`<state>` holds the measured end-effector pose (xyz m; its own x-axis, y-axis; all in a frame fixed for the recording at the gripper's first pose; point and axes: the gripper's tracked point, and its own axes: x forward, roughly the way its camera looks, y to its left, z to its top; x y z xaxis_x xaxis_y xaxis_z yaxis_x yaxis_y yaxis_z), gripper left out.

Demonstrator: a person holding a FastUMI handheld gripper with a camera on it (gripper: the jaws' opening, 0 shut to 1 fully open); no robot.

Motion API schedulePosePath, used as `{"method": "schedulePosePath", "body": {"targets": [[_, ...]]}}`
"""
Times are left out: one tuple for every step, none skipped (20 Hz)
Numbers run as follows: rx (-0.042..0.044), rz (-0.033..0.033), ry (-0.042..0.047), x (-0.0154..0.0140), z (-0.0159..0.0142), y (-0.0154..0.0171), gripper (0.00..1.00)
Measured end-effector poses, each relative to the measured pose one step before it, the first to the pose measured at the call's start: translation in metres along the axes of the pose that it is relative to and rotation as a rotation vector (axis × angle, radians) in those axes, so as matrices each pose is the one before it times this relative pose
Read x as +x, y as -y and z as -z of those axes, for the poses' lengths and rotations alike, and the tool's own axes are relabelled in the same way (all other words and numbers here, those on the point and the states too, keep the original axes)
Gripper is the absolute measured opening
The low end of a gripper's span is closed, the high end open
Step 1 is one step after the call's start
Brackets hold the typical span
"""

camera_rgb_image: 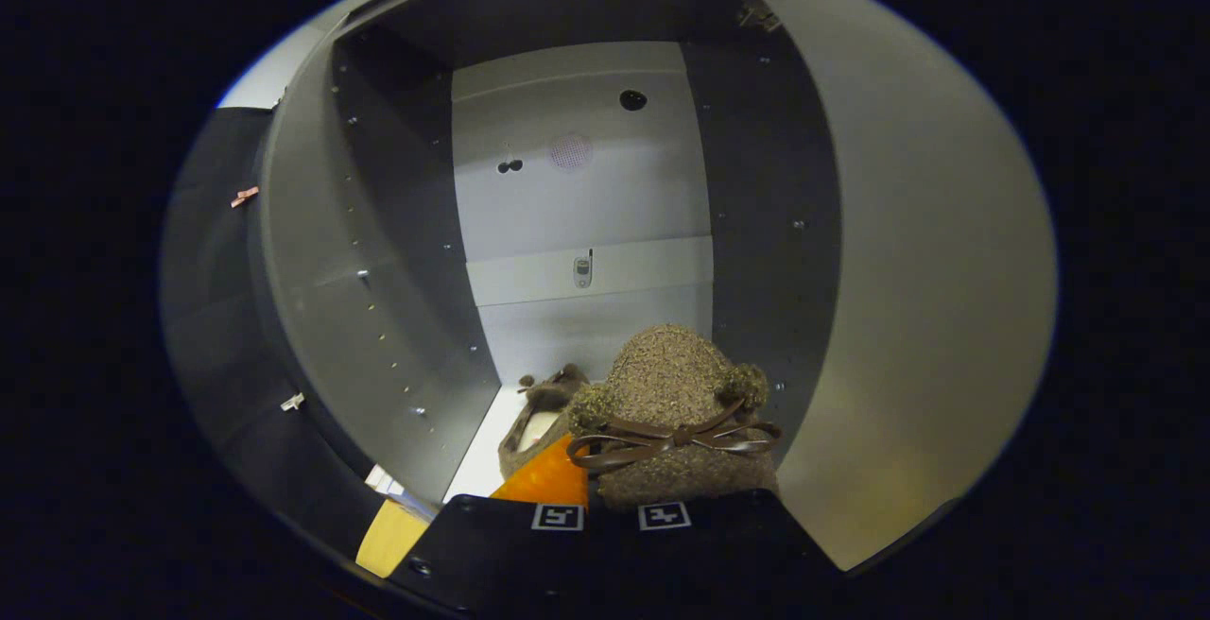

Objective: Open the shoe cabinet door, grab the shoes and put them into the shoe cabinet, then close the shoe cabinet door.

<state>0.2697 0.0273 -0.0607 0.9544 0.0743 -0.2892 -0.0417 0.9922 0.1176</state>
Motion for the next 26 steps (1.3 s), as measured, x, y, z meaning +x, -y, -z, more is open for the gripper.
{"method": "schedulePosePath", "body": {"targets": [[0.00369, 0.00366, 0.00720, 0.01406, -0.00373, -0.00022, 0.06], [-0.00216, 0.00604, 0.00297, 0.01511, -0.00344, 0.00172, 0.06], [-0.01221, 0.00713, 0.00430, 0.01454, -0.00203, 0.00227, 0.06], [-0.01263, 0.00390, 0.00062, 0.01376, 0.00012, 0.00149, 0.06], [-0.00343, -0.00133, 0.00420, 0.01436, 0.00009, -0.00020, 0.06], [0.00890, -0.00205, 0.00357, 0.01624, 0.00239, -0.00162, 0.06], [0.01325, 0.00627, -0.00454, 0.01430, 0.00395, 0.00086, 0.06], [0.00323, 0.00736, -0.00220, 0.01489, 0.00462, 0.00306, 0.06], [-0.00081, 0.01264, -0.00046, 0.01431, 0.00319, 0.00311, 0.06], [0.00302, 0.01057, -0.00346, 0.01298, 0.00338, 0.00266, 0.06], [0.00760, 0.00279, -0.00250, 0.01051, 0.00277, 0.00011, 0.06], [0.01286, 0.00683, -0.00065, 0.00934, 0.00179, 0.00118, 0.06], [0.00834, 0.00682, -0.00011, 0.00946, 0.00182, 0.00138, 0.06], [0.00280, 0.00581, -0.00548, 0.00671, 0.00278, 0.00167, 0.06], [0.00103, 0.00639, -0.00926, 0.00628, 0.00349, 0.00138, 0.06], [-0.00208, 0.00624, -0.01419, 0.00583, 0.00460, 0.00139, 0.06], [-0.00068, 0.00584, -0.01571, 0.00494, 0.00608, 0.00148, 0.06], [-0.00192, 0.00197, -0.02088, 0.00286, 0.00722, 0.00013, 0.07], [-0.00887, -0.00164, -0.01864, 0.00322, 0.00654, -0.00058, 0.07], [-0.01789, -0.00690, -0.02198, 0.00225, 0.00785, -0.00092, 0.07], [-0.02779, 0.00452, -0.03024, 0.00099, 0.01018, 0.00119, 0.07], [-0.02722, 0.00480, -0.02538, 0.00077, 0.00978, 0.00112, 0.07], [-0.01797, -0.00219, -0.01934, 0.00143, 0.00689, -0.00153, 0.07], [-0.00787, -0.00393, -0.01560, 0.00125, 0.00530, -0.00059, 0.07], [0.00786, -0.00277, -0.01669, 0.00022, 0.00266, -0.00064, 0.09], [0.00744, 0.00533, -0.00623, 0.00235, 0.00157, 0.00041, 0.09]]}}
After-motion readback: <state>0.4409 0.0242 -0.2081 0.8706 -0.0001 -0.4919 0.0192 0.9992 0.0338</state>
